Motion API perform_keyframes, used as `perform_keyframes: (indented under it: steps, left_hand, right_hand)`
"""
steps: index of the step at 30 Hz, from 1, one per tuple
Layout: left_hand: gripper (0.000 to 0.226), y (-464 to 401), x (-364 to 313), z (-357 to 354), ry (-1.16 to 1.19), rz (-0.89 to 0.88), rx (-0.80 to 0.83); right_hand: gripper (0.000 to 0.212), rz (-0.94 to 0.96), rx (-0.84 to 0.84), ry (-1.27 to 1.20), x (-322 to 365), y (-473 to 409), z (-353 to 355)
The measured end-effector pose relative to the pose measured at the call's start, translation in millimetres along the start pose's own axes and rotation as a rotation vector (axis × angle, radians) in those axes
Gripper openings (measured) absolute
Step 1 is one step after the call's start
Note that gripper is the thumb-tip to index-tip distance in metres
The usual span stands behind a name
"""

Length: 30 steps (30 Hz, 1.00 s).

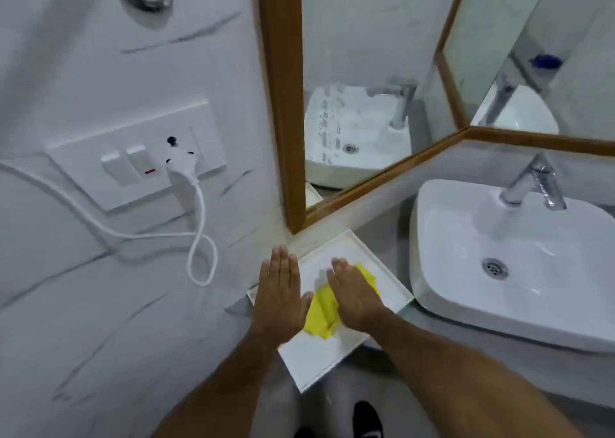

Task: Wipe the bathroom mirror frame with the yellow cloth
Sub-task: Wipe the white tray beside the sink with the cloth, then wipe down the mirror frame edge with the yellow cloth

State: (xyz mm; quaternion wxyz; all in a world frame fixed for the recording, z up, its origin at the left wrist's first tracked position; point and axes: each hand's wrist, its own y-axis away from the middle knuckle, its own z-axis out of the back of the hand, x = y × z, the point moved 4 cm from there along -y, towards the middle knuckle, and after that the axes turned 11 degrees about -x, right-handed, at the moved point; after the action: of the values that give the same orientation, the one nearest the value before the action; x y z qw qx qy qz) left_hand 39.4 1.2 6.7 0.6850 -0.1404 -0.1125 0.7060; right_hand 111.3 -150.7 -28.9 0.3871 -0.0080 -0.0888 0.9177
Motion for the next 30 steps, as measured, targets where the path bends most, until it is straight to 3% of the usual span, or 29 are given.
perform_keyframes:
  steps: [2,4,10,14,16,18,20,23,26,30]
  left_hand:
    - [0.079,8,1,-15,0.001,0.054,0.037]
    - [0.080,25,3,-33,-0.011,0.057,0.043]
    - [0.083,36,-3,-62,-0.030,0.039,0.073]
    - [0.079,32,-2,-60,-0.005,-0.001,0.012]
    - [0.080,21,5,-53,-0.032,-0.025,-0.004]
    - [0.083,3,11,-38,-0.062,-0.037,-0.031]
    - [0.084,-23,9,-14,-0.085,-0.068,-0.075]
    - [0.082,-73,-8,31,-0.080,-0.211,-0.167]
    - [0.081,-134,-35,92,-0.120,-0.381,-0.276]
    - [0.083,-216,-60,215,-0.190,-0.433,-0.483]
  right_hand:
    - [0.066,0.119,0.277,0.029,-3,9,-37]
    - [0.065,0.147,0.441,0.060,-6,20,-61]
    - [0.036,0.102,0.315,0.025,-6,-3,-84]
    - [0.031,0.046,0.289,-0.001,-11,-25,-79]
    - [0.029,-0.110,0.275,-0.099,-22,-32,-70]
    - [0.021,-0.364,0.281,-0.414,-38,-36,-51]
    - [0.005,-0.680,0.198,-0.865,-61,-38,-25]
    - [0.006,-1.104,-0.058,-1.356,-91,-36,25]
    - [0.014,-1.154,-0.234,-1.594,-118,-55,87]
    - [0.017,-0.997,-0.502,-1.602,-148,-102,216]
